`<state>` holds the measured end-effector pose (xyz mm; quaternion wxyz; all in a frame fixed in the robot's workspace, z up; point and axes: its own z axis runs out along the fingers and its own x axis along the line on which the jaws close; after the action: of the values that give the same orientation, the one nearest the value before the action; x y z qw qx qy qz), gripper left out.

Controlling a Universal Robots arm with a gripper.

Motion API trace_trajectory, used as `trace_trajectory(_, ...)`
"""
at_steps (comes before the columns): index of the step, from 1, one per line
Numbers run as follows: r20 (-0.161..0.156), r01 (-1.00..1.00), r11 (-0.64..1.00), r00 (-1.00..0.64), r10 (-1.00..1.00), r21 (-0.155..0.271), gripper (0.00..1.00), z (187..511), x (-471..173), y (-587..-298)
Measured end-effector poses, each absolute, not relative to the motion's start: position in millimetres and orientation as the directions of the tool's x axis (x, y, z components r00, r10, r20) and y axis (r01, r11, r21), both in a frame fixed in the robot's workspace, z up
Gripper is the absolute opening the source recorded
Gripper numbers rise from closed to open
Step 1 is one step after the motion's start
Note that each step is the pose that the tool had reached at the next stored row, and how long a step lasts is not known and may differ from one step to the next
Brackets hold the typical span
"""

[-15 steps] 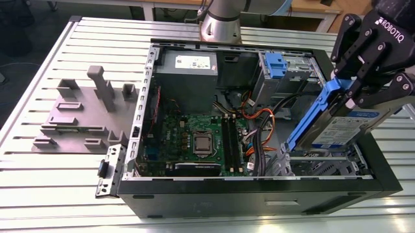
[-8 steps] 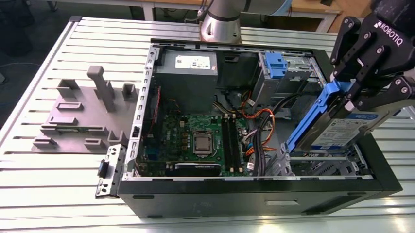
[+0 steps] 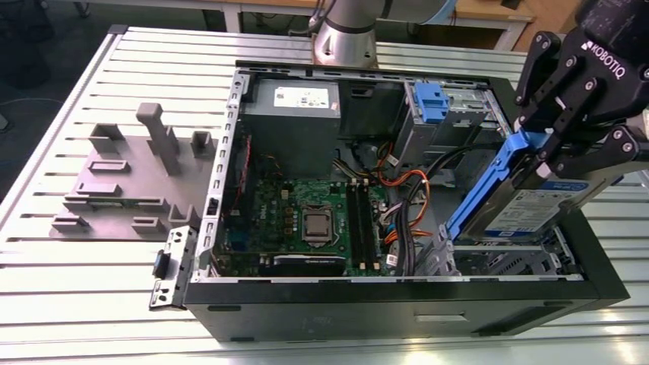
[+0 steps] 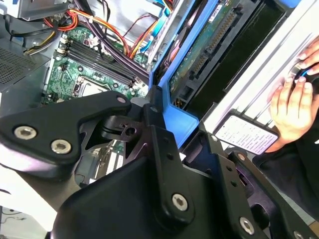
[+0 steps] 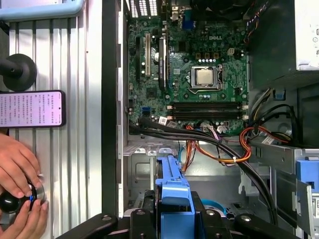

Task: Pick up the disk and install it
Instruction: 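Insert the disk into the insertion slot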

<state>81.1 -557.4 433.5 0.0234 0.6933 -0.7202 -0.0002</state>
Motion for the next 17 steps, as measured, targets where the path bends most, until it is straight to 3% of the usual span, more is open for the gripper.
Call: trace_trajectory(17, 0.033, -0.999, 0.039, -0.037, -0.999, 0.033, 0.36, 421.3, 81.1, -558.7)
